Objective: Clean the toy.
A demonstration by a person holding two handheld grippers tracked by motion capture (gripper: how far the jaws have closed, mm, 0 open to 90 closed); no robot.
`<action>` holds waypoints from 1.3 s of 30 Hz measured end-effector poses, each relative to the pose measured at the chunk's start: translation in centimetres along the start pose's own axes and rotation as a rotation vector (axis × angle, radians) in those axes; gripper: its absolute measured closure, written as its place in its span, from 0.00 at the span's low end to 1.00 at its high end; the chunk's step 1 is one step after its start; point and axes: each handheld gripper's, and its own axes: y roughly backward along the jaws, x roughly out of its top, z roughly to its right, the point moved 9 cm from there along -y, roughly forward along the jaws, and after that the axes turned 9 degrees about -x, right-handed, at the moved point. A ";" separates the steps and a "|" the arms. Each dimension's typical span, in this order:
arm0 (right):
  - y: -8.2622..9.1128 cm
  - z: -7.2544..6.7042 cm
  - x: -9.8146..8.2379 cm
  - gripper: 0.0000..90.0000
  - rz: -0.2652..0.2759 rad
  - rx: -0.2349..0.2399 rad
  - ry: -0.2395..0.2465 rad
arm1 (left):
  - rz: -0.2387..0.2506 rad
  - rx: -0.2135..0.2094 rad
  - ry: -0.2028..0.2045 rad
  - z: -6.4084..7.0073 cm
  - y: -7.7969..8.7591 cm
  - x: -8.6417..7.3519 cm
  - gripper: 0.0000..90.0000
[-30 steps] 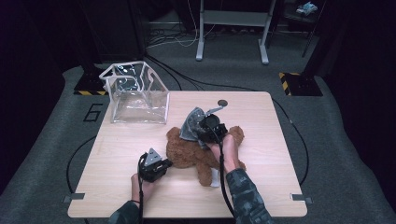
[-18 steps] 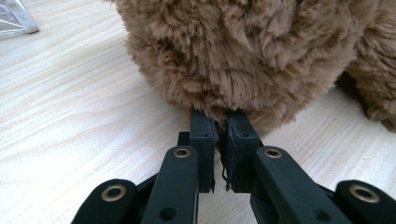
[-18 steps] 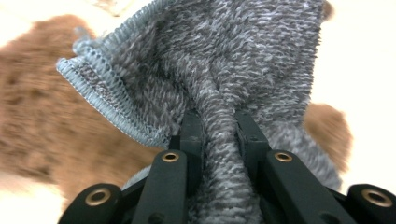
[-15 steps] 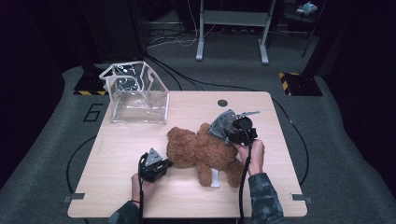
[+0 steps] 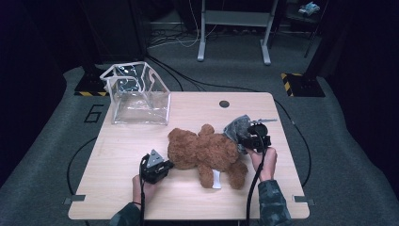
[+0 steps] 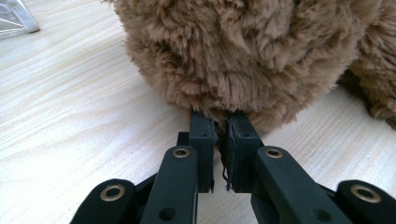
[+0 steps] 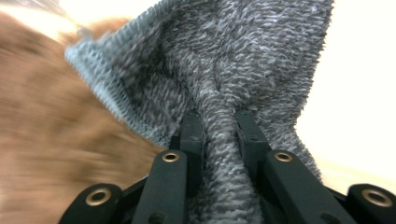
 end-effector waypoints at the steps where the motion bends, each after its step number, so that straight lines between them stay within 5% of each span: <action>1: 0.7 -0.5 0.6 0.85 0.023 0.004 0.008 | 0.005 0.004 0.001 0.0 0.0 0.0 0.92; 3: 2.6 -2.8 2.0 0.85 0.078 0.036 0.084 | 0.006 0.006 -0.003 -0.1 0.0 0.1 0.92; 7: 3.8 -6.2 3.0 0.85 0.105 0.086 0.139 | 0.000 0.002 -0.002 0.0 0.0 0.0 0.92; 8: 3.8 -8.9 3.3 0.85 0.101 0.115 0.202 | -0.003 -0.001 -0.005 0.0 0.0 0.0 0.92; 9: 3.8 -8.9 3.3 0.85 0.101 0.115 0.202 | -0.003 -0.001 -0.005 0.0 0.0 0.0 0.92; 12: 2.7 -12.8 2.7 0.85 0.065 0.157 0.280 | 0.000 -0.001 -0.001 0.0 0.0 0.0 0.92; 15: 1.3 -14.6 1.6 0.85 0.027 0.164 0.329 | 0.002 0.006 -0.004 0.0 0.0 0.0 0.92; 21: 0.1 -14.5 0.6 0.85 0.009 0.151 0.334 | 0.004 0.002 -0.002 0.0 0.0 0.0 0.92; 27: 0.6 -12.2 0.3 0.85 0.017 0.105 0.332 | 0.013 0.006 -0.003 0.0 0.0 0.1 0.92; 39: 1.8 -7.2 -0.4 0.85 0.034 0.070 0.211 | 0.011 0.013 -0.014 0.1 0.0 0.1 0.94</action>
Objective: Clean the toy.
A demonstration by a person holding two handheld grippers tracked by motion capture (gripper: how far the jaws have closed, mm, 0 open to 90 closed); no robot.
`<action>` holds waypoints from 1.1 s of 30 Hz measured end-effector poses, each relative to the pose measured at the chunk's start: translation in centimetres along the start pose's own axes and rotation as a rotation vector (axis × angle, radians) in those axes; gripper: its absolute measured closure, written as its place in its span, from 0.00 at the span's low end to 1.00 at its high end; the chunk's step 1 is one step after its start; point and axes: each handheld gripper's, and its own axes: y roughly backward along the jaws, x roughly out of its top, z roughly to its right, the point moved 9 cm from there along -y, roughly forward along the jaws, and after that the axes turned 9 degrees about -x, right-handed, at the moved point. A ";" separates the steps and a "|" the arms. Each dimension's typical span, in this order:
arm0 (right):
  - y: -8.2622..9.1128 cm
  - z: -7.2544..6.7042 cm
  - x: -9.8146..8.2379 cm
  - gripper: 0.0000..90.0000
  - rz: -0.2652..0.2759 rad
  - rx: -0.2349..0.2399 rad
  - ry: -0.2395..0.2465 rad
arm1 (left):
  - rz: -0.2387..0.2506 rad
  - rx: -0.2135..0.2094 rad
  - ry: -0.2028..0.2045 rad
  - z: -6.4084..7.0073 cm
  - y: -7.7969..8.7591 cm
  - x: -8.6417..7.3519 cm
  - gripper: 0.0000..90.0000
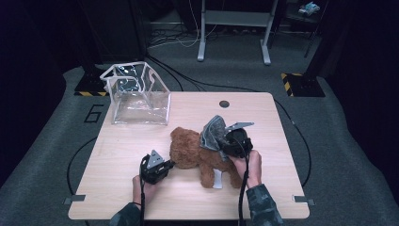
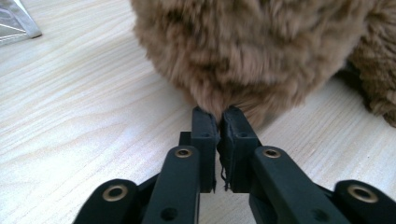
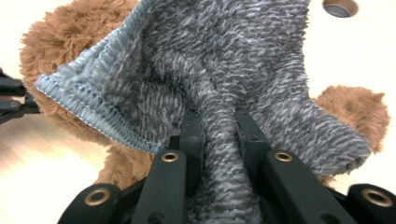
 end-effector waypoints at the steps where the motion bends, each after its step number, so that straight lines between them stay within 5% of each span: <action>1: 0.1 0.6 -0.1 0.85 0.010 -0.015 -0.003 | -0.002 0.009 0.007 -0.1 -0.1 0.0 0.97; 5: 0.5 1.4 -0.4 0.85 0.023 -0.003 -0.044 | -0.008 0.010 0.006 -0.1 -0.1 0.0 0.97; 12: 1.5 1.6 0.0 0.85 0.047 -0.027 -0.034 | -0.013 0.006 0.011 0.0 -0.1 -0.1 0.98; 20: 3.1 4.8 -0.6 0.85 0.039 -0.157 -0.056 | -0.019 0.002 0.018 -0.1 -0.1 -0.1 0.98; 21: 2.8 5.8 -1.4 0.85 0.017 -0.172 -0.087 | -0.019 -0.004 0.020 -0.1 0.0 -0.1 0.96; 26: 1.9 5.8 -2.1 0.85 0.002 -0.150 -0.104 | -0.003 -0.021 0.023 -0.1 0.1 -0.1 0.84; 29: 1.9 5.1 -1.4 0.85 0.023 -0.121 -0.093 | -0.015 -0.028 0.021 -0.1 0.1 -0.2 0.64; 33: 2.3 3.8 0.0 0.85 0.048 -0.112 -0.056 | 0.026 -0.019 0.020 0.2 0.8 0.7 0.41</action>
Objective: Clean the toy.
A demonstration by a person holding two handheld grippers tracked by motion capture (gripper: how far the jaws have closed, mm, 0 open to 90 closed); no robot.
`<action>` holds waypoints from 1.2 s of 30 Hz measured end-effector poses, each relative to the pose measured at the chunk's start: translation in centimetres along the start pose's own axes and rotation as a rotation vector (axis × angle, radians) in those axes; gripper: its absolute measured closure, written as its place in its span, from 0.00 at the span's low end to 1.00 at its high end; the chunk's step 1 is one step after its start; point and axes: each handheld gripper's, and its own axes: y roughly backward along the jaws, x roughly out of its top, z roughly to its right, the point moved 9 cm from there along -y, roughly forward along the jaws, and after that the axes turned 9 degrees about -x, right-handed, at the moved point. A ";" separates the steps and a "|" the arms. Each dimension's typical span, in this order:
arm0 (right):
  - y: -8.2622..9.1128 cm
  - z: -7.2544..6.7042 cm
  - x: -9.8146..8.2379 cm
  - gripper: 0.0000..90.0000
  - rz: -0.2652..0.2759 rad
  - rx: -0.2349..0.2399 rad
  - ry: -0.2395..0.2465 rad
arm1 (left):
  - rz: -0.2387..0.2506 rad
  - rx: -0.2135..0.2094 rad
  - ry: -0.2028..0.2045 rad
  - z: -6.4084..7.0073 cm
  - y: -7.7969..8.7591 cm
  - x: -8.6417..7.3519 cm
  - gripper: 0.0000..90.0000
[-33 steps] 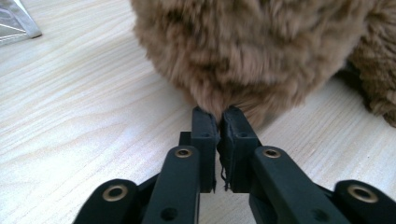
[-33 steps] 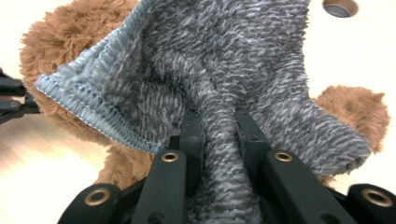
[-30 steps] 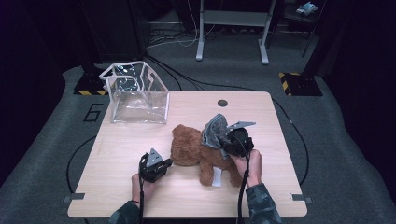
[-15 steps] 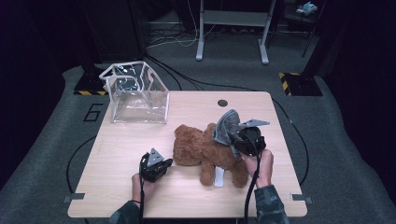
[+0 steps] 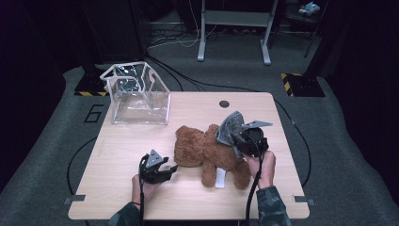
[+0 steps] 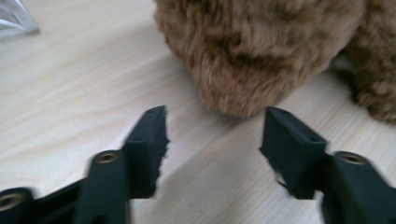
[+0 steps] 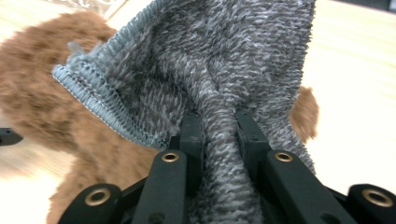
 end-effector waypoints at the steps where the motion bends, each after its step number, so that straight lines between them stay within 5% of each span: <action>1: 0.0 -0.4 0.2 0.85 -0.004 0.000 0.010 | 0.018 0.000 -0.012 0.2 0.3 0.8 0.37; 5: -0.8 -1.3 0.5 0.85 -0.029 0.001 0.041 | 0.042 -0.040 -0.080 1.2 0.7 5.2 0.30; 8: -0.9 -2.0 0.8 0.85 -0.020 0.006 0.041 | 0.005 -0.083 -0.119 2.0 -0.3 8.1 0.26; 12: -0.4 -3.8 1.9 0.85 0.015 0.046 0.066 | -0.028 -0.086 -0.143 2.3 -2.1 11.0 0.23; 18: -1.5 -7.0 2.4 0.85 -0.010 0.101 0.122 | -0.166 -0.069 -0.165 1.7 -5.3 11.0 0.29; 21: -3.0 -7.7 1.5 0.85 -0.052 0.083 0.135 | -0.158 -0.079 -0.123 1.1 -5.9 10.1 0.33; 24: -3.5 -7.3 0.9 0.86 -0.060 0.080 0.122 | -0.152 -0.096 -0.084 0.6 -6.0 9.1 0.35; 26: -3.2 -6.6 0.6 0.86 -0.062 0.036 0.131 | -0.140 -0.094 -0.094 0.5 -6.0 8.8 0.36; 36: -1.2 -0.2 -2.3 0.87 -0.062 -0.107 0.057 | -0.091 -0.087 -0.075 0.6 -6.3 8.2 0.36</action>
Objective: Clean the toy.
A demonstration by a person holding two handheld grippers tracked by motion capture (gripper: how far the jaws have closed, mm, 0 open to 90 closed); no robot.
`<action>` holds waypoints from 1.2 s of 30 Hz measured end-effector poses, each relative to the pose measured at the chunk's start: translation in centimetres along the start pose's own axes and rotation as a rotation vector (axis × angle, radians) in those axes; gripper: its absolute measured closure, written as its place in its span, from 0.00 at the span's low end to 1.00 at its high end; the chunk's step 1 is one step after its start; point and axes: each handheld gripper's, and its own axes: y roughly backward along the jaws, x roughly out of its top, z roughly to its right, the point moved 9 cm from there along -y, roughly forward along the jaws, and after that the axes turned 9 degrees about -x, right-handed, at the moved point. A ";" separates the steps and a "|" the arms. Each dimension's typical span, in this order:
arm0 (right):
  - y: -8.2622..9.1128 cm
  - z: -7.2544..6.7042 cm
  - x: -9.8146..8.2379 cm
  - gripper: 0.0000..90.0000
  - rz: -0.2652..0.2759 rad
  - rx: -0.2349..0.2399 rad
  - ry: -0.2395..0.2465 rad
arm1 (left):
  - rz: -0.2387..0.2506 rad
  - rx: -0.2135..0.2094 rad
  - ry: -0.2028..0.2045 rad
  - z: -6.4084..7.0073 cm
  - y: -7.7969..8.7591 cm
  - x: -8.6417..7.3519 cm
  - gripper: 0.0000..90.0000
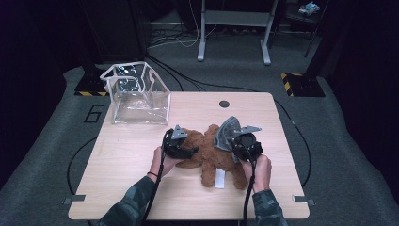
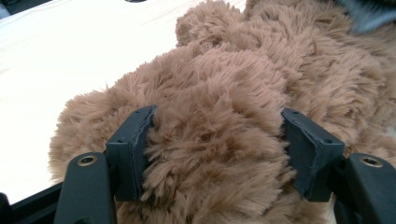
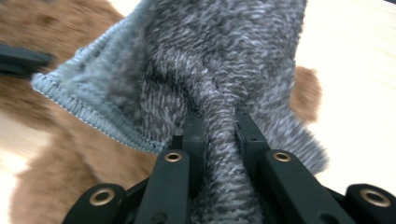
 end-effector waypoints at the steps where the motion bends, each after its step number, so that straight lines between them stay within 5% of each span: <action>1: 0.0 0.4 -0.2 0.87 -0.003 -0.010 -0.010 | 0.006 0.000 0.002 0.0 0.0 0.0 0.36; 4: 0.4 0.5 0.1 0.86 0.006 -0.024 -0.001 | 0.011 0.001 0.011 -0.2 0.0 0.0 0.37; 9: 2.3 -3.3 2.8 0.86 0.086 0.115 0.008 | 0.008 0.008 0.013 -0.4 0.1 0.0 0.37; 12: 1.2 -6.3 3.4 0.86 0.068 0.165 0.077 | -0.003 0.013 0.003 -0.4 0.1 0.0 0.37; 15: -0.3 -7.2 2.7 0.86 0.027 0.128 0.107 | -0.011 0.004 0.000 -0.4 0.2 -0.1 0.37; 19: -0.3 -5.8 1.9 0.86 0.024 0.120 0.085 | -0.008 0.009 0.000 -0.3 0.1 0.1 0.36; 23: 0.2 -2.9 0.8 0.86 0.020 0.089 0.036 | -0.003 0.014 0.001 -0.2 0.0 0.2 0.36; 29: 0.0 0.9 -1.4 0.86 -0.002 -0.026 -0.005 | -0.006 0.024 -0.012 -0.2 0.1 0.4 0.36; 36: -0.8 1.2 -2.1 0.86 -0.004 -0.011 -0.033 | -0.023 0.067 -0.058 0.3 1.8 2.9 0.28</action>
